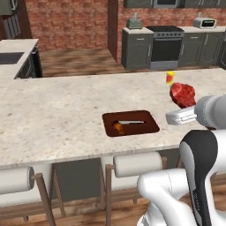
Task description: Gather the cucumber and sweet potato from the fridge and place them on a tray on the dining counter. Then gather the steak and chicken drumstick from the fridge and place them on the other tray.
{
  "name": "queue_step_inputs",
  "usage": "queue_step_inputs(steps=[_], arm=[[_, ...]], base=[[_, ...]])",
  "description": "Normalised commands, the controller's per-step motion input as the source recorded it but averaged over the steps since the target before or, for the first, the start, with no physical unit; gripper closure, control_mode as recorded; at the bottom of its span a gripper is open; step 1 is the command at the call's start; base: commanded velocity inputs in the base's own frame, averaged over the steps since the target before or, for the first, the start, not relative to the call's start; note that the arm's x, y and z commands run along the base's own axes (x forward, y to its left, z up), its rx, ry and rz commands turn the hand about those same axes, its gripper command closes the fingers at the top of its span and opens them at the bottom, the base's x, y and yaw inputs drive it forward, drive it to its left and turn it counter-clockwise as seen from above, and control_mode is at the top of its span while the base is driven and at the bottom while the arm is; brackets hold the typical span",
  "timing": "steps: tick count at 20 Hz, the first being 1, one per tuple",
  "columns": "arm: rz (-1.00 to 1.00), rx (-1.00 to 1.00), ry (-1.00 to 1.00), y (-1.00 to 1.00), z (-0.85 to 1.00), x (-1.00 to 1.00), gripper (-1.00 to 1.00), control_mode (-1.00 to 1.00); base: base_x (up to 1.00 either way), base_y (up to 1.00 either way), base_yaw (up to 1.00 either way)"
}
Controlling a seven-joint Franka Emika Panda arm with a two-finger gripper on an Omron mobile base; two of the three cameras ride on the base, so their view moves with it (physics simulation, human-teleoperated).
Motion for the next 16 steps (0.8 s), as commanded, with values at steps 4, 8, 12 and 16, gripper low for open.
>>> queue_step_inputs(steps=[4, 8, 12, 16], arm=[[-0.01, 0.0, 0.0, 0.03, 0.04, 0.15, 1.0, -1.0], [0.0, 0.0, -0.01, 0.0, 0.01, 0.38, 1.0, -1.0], [0.04, 0.05, 0.0, -0.16, 0.0, 0.29, 1.0, -1.0], [0.08, 0.01, 0.02, -0.1, -0.13, 0.21, 1.0, -1.0]], base=[[0.13, 0.03, -0.02], [0.0, 0.0, 0.0], [0.0, 0.0, 0.0], [0.0, 0.0, 0.0]])
